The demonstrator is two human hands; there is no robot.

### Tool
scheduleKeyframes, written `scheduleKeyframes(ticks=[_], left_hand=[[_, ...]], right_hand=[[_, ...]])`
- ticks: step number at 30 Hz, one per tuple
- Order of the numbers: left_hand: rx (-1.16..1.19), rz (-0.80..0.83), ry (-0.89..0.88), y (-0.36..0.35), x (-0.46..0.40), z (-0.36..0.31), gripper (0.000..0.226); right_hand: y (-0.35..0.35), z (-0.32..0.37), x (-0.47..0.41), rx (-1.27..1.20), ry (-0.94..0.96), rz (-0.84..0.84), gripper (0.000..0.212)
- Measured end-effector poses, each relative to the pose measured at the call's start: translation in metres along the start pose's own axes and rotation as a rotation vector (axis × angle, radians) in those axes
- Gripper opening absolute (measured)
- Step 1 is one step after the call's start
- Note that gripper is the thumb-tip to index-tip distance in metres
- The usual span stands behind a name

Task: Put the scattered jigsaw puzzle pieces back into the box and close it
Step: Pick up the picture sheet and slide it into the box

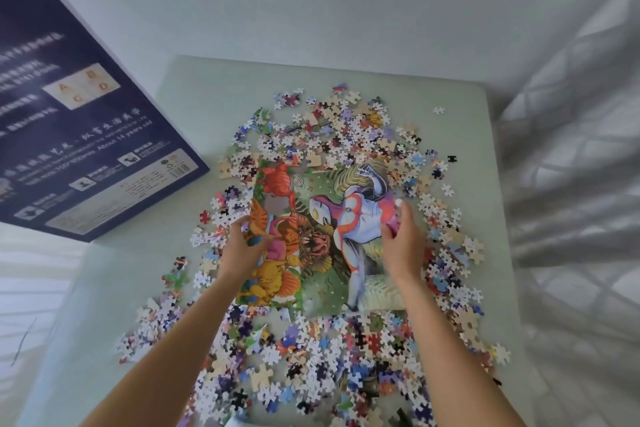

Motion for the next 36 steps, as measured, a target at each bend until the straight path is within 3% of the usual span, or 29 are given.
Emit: scheduleKeyframes(ticks=[2, 6, 10, 13, 17, 19, 23, 28, 32, 36], left_hand=[[-0.023, 0.007, -0.001, -0.001, -0.001, -0.001, 0.070], [-0.056, 0.026, -0.008, -0.005, 0.000, -0.004, 0.074], [-0.084, -0.042, -0.047, -0.005, -0.005, -0.001, 0.055], [-0.023, -0.092, -0.121, 0.005, -0.002, -0.005, 0.050], [0.065, -0.096, -0.386, 0.038, 0.017, -0.023, 0.054], [0.092, -0.076, -0.502, 0.054, 0.029, -0.033, 0.053], [0.209, -0.067, -0.648, 0.086, 0.068, -0.061, 0.046], [-0.088, -0.375, -0.602, 0.122, 0.103, -0.070, 0.024], [-0.110, -0.412, -0.543, 0.136, 0.121, -0.047, 0.014], [0.004, -0.313, -0.480, 0.152, 0.137, -0.022, 0.011]], right_hand=[[-0.011, 0.002, 0.005, -0.095, -0.079, 0.025, 0.041], [-0.035, 0.012, 0.008, -0.057, -0.048, 0.081, 0.030], [-0.051, 0.024, 0.010, -0.097, -0.078, 0.116, 0.025], [-0.056, 0.033, 0.012, -0.042, -0.053, 0.178, 0.041], [-0.053, 0.045, 0.019, -0.144, -0.076, 0.317, 0.074], [-0.044, 0.054, 0.024, -0.219, -0.067, 0.330, 0.064], [0.002, 0.093, 0.046, -0.366, 0.101, 0.196, 0.012], [0.035, 0.127, 0.080, -0.437, 0.274, 0.129, 0.012], [0.023, 0.126, 0.094, -0.329, 0.274, 0.200, 0.022], [0.003, 0.128, 0.106, -0.303, 0.223, 0.295, 0.018]])
Point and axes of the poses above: each hand's wrist, its own x-axis away from the middle knuckle, its own y-axis out of the back of the hand, z = x × y, the point moved 6 cm from there along -x, towards the middle knuckle, and after that the axes turned 1 degree about -y, right-handed, at the moved point
